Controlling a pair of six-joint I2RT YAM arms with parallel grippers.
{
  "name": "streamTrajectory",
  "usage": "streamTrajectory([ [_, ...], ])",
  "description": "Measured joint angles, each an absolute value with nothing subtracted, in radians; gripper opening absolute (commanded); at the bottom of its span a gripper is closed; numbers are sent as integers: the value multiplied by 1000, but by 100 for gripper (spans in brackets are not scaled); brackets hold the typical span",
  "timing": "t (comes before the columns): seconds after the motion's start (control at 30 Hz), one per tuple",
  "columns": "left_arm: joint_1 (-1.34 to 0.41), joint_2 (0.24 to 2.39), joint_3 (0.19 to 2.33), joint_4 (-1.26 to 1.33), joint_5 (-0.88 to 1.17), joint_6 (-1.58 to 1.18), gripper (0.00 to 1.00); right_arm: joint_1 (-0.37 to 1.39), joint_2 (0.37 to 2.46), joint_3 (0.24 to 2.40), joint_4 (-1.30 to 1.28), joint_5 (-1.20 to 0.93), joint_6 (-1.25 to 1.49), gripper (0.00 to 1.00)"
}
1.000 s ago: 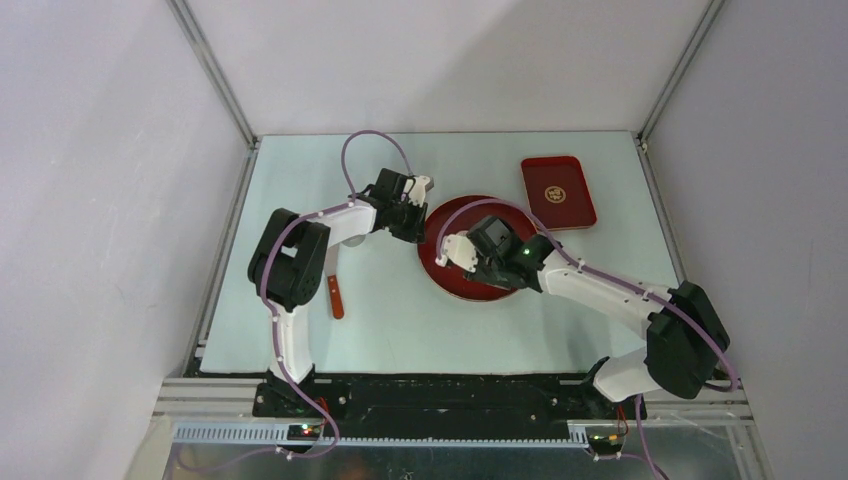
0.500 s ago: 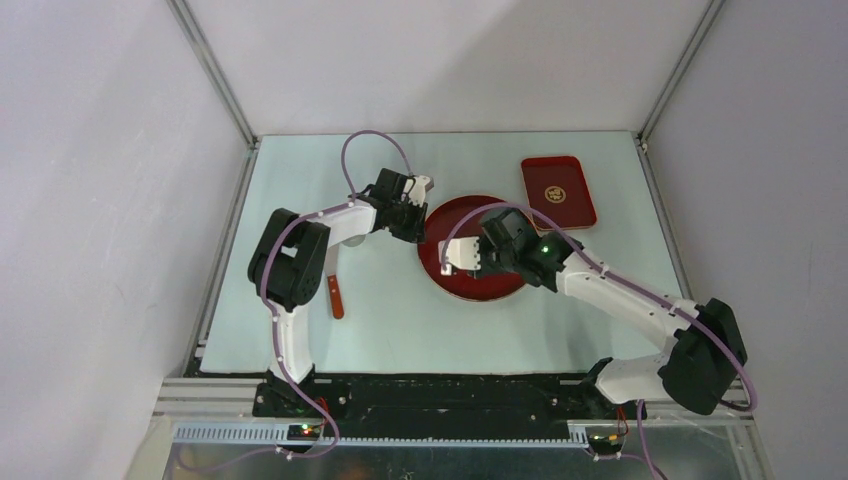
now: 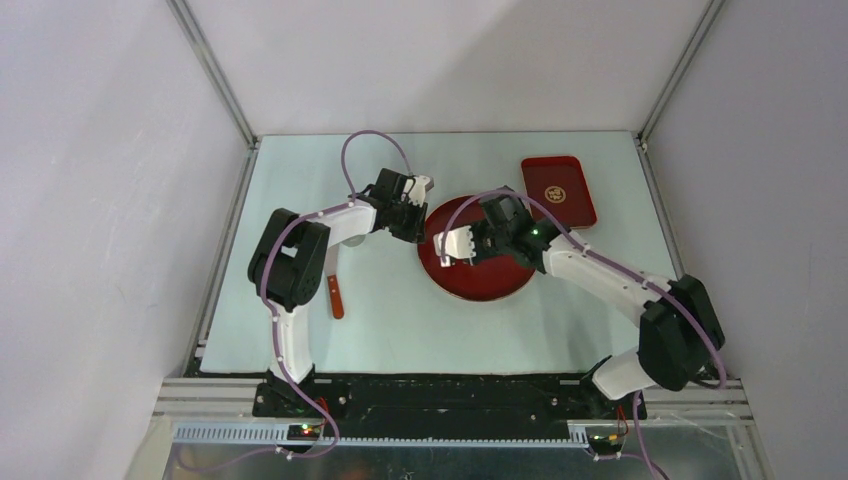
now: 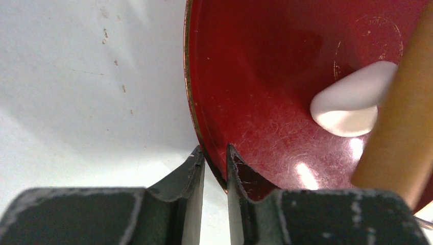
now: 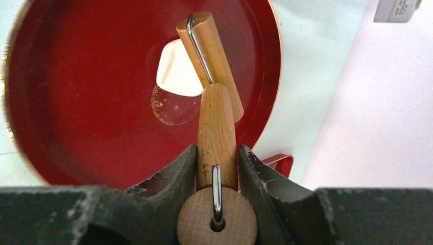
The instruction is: Roll out the dumpling wrappers from the dough
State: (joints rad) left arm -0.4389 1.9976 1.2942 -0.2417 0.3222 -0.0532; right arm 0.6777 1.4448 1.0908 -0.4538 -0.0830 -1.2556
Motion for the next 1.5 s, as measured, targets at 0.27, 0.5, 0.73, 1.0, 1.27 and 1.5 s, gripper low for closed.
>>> streamTrajectory([
  [0.27, -439, 1998, 1294, -242, 322, -53, 24, 663, 1501, 1091, -402, -96, -1314, 0],
  [0.5, -439, 1998, 1294, -242, 322, -53, 24, 664, 1551, 1092, -398, -122, -1345, 0],
  [0.73, -439, 1998, 1294, -241, 323, -53, 24, 634, 1566, 1067, -369, -138, -1443, 0],
  [1.0, -439, 1998, 1294, -241, 323, -53, 24, 588, 1414, 883, -359, -175, -1570, 0],
  [1.27, -439, 1998, 1294, -241, 323, -53, 24, 537, 1375, 844, -368, -209, -1608, 0],
  [1.5, -439, 1998, 1294, -241, 323, -53, 24, 504, 1320, 826, -447, -187, -1617, 0],
])
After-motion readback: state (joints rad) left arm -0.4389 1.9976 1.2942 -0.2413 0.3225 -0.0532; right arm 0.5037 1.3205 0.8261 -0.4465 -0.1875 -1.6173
